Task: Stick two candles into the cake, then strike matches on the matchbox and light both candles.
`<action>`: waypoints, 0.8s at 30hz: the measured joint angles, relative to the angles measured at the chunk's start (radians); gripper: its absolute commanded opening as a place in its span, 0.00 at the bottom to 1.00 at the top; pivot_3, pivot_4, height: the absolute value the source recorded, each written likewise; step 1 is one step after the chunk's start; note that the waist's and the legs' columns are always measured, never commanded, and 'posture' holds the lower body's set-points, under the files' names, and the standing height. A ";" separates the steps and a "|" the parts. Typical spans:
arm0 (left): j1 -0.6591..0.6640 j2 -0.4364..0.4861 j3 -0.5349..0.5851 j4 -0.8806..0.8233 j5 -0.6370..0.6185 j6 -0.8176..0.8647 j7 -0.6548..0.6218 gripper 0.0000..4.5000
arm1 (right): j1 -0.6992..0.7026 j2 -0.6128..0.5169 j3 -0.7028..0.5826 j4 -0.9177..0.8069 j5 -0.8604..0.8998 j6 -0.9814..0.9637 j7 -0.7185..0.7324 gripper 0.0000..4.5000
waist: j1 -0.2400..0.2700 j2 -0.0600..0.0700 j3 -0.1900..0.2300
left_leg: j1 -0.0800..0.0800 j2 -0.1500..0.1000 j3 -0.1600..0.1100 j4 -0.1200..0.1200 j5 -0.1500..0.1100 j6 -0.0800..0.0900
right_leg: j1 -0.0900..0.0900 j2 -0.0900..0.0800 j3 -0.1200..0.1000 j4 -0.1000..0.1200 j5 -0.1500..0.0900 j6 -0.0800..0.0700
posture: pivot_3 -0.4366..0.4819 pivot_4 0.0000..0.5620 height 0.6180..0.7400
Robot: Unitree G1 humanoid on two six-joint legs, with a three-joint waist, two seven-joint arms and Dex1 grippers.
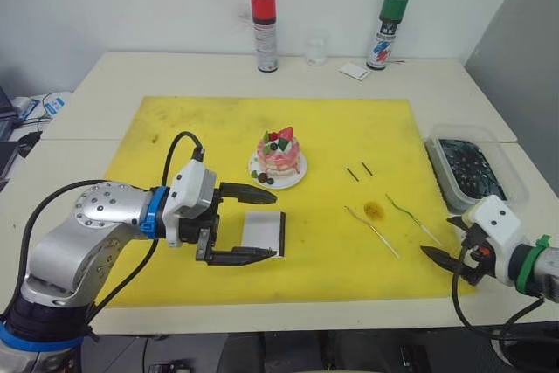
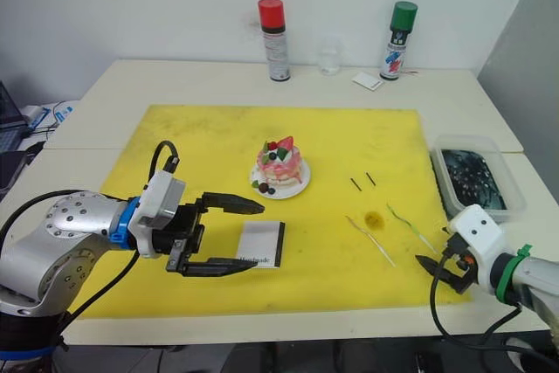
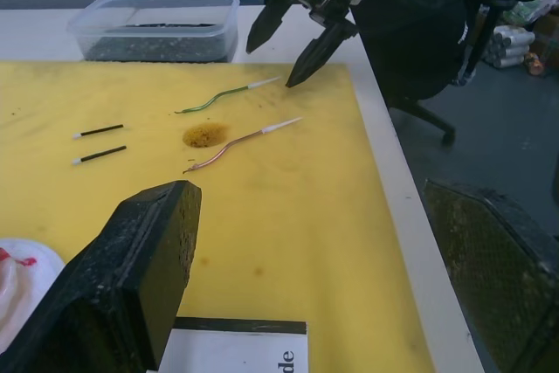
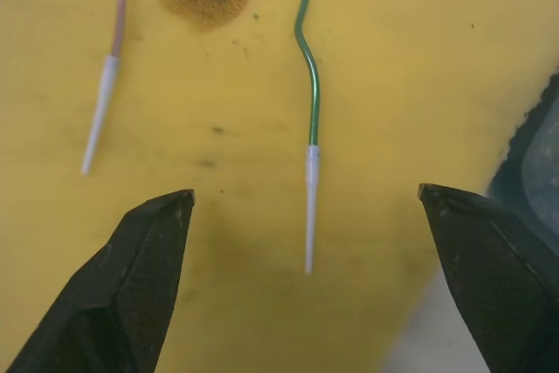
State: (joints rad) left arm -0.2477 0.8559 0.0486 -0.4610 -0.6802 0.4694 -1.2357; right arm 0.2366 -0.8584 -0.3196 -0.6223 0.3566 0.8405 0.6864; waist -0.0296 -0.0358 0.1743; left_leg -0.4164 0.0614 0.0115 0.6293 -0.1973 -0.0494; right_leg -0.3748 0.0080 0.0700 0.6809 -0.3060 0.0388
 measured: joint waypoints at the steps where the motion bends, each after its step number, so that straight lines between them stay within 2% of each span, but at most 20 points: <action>1: 0.000 0.000 0.000 0.000 0.000 0.000 0.002 1.00 | 0.000 0.005 0.006 0.004 -0.004 -0.001 -0.008 0.92 | 0.000 0.000 0.000 | 0.000 0.000 0.000 0.000 0.000 0.000 | 0.000 0.000 0.000 0.000 0.000 0.000 | 0.48 0.27 1.00; 3: 0.000 0.000 0.000 -0.002 0.000 0.000 0.004 1.00 | 0.002 0.012 0.024 0.021 -0.015 -0.004 -0.019 0.83 | 0.000 0.000 0.000 | 0.000 0.000 0.000 0.000 0.000 0.000 | 0.000 0.000 0.000 0.000 0.000 0.000 | 0.48 0.27 1.00; 13: 0.013 0.001 0.000 -0.004 0.000 0.000 0.007 1.00 | 0.006 0.051 0.053 0.036 -0.017 -0.003 -0.028 0.02 | 0.000 0.000 0.000 | 0.000 0.000 0.000 0.001 0.000 0.000 | 0.001 0.000 0.001 0.000 0.000 0.000 | 0.48 0.27 1.00; 21: 0.068 0.047 0.022 0.001 -0.001 0.032 0.010 1.00 | -0.012 0.051 0.031 0.030 0.024 0.061 -0.026 0.01 | 0.000 0.000 0.000 | 0.000 0.000 0.000 0.001 0.000 0.000 | 0.000 0.000 0.001 0.000 0.000 0.000 | 0.48 0.27 1.00; 24: 0.069 0.052 0.057 0.014 -0.032 0.114 0.068 1.00 | -0.018 0.031 -0.018 0.026 0.078 0.088 0.015 0.01 | 0.000 0.000 0.000 | 0.000 0.000 0.000 0.000 0.000 0.000 | 0.000 0.000 0.001 0.000 0.000 0.000 | 0.48 0.27 1.00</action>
State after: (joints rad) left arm -0.1786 0.9074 0.1061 -0.4466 -0.7117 0.5833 -1.1676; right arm 0.2184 -0.8274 -0.3380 -0.5960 0.4349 0.9289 0.7009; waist -0.0295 -0.0356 0.1744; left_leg -0.4162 0.0615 0.0116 0.6297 -0.1973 -0.0494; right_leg -0.3747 0.0076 0.0706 0.6810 -0.3059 0.0391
